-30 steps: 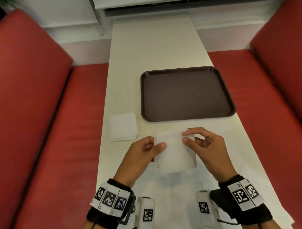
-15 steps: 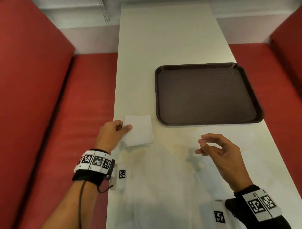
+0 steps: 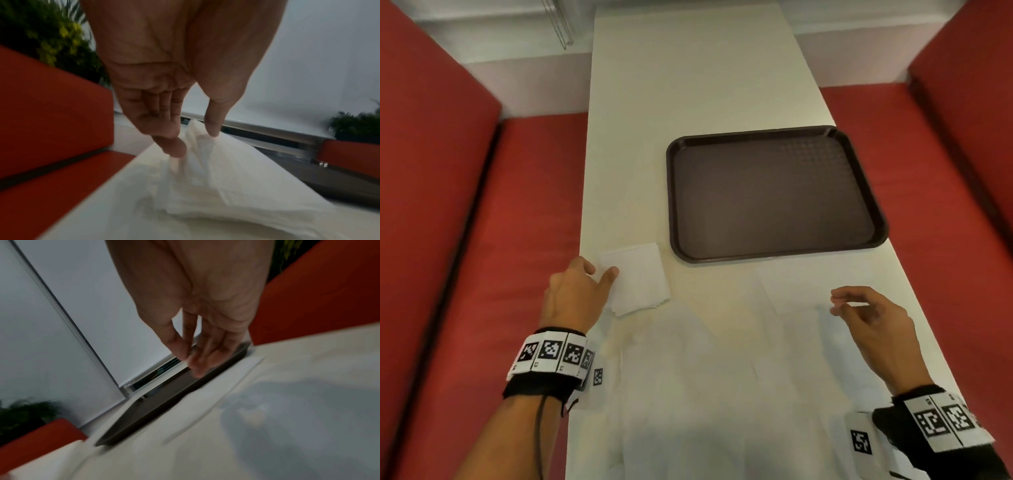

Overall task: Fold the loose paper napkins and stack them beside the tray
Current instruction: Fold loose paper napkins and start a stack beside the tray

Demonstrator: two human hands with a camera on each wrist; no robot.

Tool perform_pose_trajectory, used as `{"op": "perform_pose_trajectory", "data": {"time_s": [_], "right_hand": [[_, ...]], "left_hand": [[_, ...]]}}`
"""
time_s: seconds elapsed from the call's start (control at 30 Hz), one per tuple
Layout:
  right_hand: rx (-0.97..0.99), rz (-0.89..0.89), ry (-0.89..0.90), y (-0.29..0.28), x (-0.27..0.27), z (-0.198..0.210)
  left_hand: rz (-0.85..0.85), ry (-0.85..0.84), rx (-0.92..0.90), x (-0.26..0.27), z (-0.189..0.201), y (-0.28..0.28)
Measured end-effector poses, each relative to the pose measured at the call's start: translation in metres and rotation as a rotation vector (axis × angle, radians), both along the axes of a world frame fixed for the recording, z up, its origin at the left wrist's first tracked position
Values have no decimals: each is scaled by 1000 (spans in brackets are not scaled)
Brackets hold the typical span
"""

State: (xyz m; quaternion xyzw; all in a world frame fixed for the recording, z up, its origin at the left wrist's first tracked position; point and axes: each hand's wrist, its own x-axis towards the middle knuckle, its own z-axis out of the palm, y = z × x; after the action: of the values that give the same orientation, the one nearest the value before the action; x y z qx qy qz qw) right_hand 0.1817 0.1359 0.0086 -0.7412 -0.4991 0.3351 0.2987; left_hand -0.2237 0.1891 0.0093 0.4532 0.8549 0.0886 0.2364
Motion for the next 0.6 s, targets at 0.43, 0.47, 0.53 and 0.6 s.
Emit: {"op": "perform_pose_trajectory", "data": {"time_s": [0.43, 0.47, 0.53, 0.6], "right_hand": [[-218, 160, -467, -38, 81, -37], [-194, 161, -447, -40, 83, -39], [-142, 173, -398, -41, 88, -42], [-76, 199, -339, -44, 92, -43]], "left_hand": [[-500, -116, 118, 228, 7, -67], [-562, -121, 85, 248, -1, -73], [-660, -100, 28, 276, -14, -81], [-718, -35, 8, 291, -25, -86]]}}
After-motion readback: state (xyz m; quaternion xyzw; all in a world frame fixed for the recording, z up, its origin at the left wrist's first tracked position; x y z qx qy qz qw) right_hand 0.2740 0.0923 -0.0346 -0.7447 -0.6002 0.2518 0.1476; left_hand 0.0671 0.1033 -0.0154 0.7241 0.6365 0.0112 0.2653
